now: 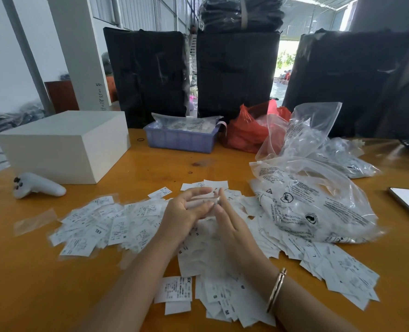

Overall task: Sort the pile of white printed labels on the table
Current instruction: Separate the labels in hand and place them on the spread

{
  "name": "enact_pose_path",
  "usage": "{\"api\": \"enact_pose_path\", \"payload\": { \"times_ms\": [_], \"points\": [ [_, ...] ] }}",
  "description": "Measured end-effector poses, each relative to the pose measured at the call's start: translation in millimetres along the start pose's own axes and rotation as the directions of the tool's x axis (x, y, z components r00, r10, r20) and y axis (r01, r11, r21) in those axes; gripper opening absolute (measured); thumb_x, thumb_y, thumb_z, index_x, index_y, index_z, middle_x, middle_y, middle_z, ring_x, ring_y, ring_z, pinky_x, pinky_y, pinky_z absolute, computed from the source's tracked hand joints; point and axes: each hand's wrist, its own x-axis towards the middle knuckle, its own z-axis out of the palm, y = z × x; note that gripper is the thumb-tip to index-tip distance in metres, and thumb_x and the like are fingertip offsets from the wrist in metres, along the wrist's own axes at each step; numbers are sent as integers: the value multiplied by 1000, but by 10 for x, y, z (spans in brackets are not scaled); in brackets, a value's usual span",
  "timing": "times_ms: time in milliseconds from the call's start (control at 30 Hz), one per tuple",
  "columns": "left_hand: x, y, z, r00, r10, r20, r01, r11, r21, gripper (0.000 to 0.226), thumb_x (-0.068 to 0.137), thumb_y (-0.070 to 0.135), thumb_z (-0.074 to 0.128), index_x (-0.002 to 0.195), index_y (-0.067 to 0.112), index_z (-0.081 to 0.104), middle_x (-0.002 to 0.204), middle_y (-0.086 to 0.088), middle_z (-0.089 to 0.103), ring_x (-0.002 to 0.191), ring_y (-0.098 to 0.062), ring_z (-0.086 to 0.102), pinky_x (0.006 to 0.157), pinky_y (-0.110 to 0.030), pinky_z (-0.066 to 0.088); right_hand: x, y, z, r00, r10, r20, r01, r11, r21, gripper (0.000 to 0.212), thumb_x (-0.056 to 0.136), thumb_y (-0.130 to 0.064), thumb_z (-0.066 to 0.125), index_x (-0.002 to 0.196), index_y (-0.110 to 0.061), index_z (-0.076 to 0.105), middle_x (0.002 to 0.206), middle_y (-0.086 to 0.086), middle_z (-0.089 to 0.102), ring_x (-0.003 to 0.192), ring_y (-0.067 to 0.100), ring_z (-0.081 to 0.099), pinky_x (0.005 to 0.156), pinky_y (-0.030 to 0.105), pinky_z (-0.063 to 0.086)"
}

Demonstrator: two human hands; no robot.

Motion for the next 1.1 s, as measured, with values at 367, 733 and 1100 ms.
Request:
{"api": "enact_pose_path", "payload": {
  "times_ms": [367,733,1100],
  "points": [
    [138,-14,-334,876,1,-482,84,984,155,29,89,18,65,110,35,54,103,5,63,77,-18,68,55,-29,57,147,-16,-581,879,-262,-397,90,911,-402,27,96,-7,47,117,-19,60,114,-6,56,89,-8,54,79,15,49],
    [115,-135,-462,887,300,-350,216,399,891,40,86,19,67,124,24,58,140,-6,44,128,-28,38,100,-46,37,111,147,-706,986,128,105,17,553,-833,57,82,-62,53,130,-33,50,132,-12,44,124,13,37,109,38,23],
    [-22,-204,55,820,348,454,-571,456,683,27,90,29,54,114,27,67,117,13,62,114,-6,45,95,-23,27,149,174,-766,994,-94,54,106,745,-658,11,90,-27,57,100,-31,57,104,-12,50,102,9,50,82,17,38]
  ]
}}
